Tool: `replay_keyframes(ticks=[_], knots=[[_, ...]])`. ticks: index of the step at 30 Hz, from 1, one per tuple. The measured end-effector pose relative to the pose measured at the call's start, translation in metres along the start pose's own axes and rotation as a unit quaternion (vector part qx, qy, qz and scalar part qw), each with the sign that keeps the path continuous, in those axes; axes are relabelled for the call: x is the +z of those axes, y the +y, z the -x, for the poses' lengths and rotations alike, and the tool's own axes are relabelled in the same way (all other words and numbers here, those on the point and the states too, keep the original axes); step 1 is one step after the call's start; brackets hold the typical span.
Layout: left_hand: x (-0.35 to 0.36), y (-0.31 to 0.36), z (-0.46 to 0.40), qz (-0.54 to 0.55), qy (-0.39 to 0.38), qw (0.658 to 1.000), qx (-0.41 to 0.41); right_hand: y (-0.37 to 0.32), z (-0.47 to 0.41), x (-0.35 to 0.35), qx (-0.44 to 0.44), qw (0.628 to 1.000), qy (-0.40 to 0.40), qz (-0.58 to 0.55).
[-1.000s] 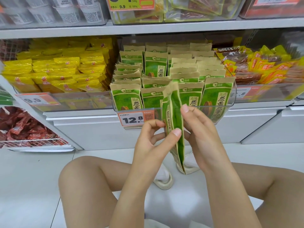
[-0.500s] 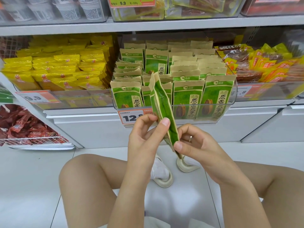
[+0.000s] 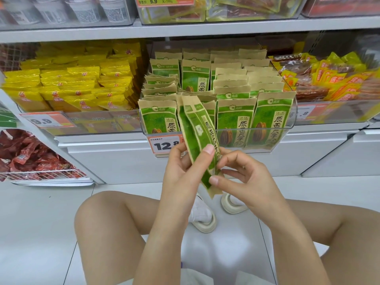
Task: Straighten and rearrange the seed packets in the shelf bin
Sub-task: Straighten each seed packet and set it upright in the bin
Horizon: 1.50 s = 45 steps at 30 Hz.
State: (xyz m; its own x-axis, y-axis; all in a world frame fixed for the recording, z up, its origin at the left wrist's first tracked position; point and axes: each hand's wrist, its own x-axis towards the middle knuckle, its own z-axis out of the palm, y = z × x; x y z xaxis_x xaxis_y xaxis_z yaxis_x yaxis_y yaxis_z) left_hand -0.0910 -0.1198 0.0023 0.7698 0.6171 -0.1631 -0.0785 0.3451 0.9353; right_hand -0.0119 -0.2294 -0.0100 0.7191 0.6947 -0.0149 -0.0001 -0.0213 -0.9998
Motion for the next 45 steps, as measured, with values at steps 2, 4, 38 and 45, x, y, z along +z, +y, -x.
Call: replay_keyframes(ticks=[2, 4, 38, 45], knots=[[0.000, -0.002, -0.001, -0.026, 0.022, 0.999, 0.023, 0.002, -0.001, 0.001, -0.003, 0.999, 0.019, 0.032], [-0.004, -0.005, -0.003, -0.028, 0.034, 0.999, 0.031, 0.001, -0.002, -0.002, 0.014, 0.997, 0.067, -0.038], [0.009, -0.031, -0.004, -0.313, 0.086, 0.927, 0.190, -0.007, 0.001, 0.013, -0.029, 0.985, 0.162, -0.045], [0.007, -0.027, -0.004, -0.234, 0.086, 0.959, 0.132, -0.006, 0.001, 0.013, -0.006, 0.990, 0.141, -0.028]])
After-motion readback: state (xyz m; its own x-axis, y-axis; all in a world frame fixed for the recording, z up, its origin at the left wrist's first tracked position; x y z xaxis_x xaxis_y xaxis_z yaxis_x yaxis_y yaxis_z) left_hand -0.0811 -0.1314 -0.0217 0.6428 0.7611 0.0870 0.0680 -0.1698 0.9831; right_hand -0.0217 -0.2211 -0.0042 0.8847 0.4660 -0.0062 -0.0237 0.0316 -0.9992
